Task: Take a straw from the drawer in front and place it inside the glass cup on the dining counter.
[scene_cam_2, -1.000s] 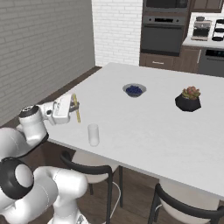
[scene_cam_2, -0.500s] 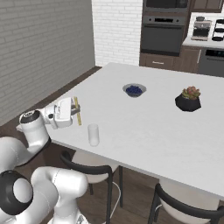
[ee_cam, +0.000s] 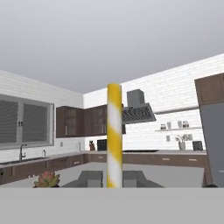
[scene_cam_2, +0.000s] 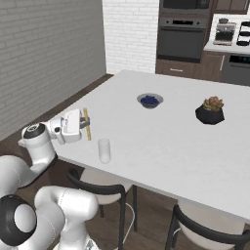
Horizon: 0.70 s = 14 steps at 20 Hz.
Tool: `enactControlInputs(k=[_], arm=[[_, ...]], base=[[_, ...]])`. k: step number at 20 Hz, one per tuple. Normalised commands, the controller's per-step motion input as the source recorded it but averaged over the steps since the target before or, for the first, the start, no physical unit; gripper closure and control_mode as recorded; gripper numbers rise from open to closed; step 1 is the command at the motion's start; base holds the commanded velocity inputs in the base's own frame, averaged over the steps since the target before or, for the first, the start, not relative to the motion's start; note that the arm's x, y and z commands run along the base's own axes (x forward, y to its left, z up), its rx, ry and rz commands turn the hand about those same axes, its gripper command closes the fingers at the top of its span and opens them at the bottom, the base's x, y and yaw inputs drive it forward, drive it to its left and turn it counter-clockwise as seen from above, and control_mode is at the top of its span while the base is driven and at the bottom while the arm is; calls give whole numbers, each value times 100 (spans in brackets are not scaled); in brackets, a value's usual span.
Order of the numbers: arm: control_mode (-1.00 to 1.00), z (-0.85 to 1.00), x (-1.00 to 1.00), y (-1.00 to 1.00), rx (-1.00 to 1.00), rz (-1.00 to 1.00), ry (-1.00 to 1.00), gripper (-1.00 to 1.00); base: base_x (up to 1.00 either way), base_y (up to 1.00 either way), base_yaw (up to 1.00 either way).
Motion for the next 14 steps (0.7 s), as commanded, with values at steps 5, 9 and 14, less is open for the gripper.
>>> enactControlInputs(k=[5, 9, 14], arm=[[-100, -2, 0, -23, 0, 0, 0, 100], [-100, 0, 1, -18, 0, 0, 0, 100], [-100, -9, 4, 0, 0, 0, 0, 100]], base=[[0, 0, 0], [0, 0, 0], [0, 0, 0]])
